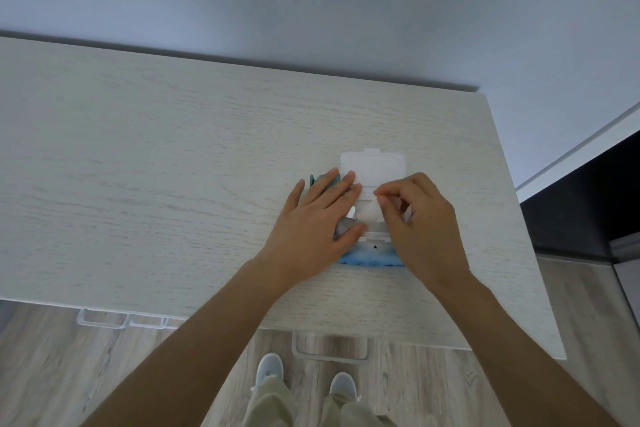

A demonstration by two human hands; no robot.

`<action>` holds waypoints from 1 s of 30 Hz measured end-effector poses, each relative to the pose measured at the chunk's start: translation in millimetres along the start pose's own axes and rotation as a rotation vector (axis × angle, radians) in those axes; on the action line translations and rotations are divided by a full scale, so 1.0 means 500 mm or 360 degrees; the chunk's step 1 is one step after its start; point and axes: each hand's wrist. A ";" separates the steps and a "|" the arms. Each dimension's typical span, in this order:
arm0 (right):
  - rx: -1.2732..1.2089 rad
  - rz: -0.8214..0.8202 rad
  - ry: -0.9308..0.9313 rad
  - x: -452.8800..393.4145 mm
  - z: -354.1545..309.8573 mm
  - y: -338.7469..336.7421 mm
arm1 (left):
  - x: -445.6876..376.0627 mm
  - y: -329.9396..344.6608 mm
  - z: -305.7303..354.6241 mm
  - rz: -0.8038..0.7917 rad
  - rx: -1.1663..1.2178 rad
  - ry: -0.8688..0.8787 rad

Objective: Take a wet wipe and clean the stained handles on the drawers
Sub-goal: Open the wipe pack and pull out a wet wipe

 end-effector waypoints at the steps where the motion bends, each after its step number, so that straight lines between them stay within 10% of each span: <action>1: 0.0031 -0.0077 -0.0016 -0.002 -0.002 0.002 | 0.000 0.001 0.001 0.0010 0.0025 0.0006; 5: 0.0080 -0.0340 -0.0055 -0.001 -0.002 0.013 | -0.001 0.002 0.000 0.0036 0.0115 0.0009; 13: -0.0367 -0.0015 0.0491 -0.002 0.017 -0.002 | 0.000 0.006 -0.004 0.0060 0.0118 -0.0027; 30: -0.0100 0.0049 0.0214 0.003 0.014 0.006 | -0.003 0.008 -0.001 0.0089 0.0107 -0.0035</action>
Point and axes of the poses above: each hand's wrist, its own x-axis away from the middle knuckle, its own y-axis out of the palm, z = x × y, and after that the axes turned 9 degrees about y, right-handed
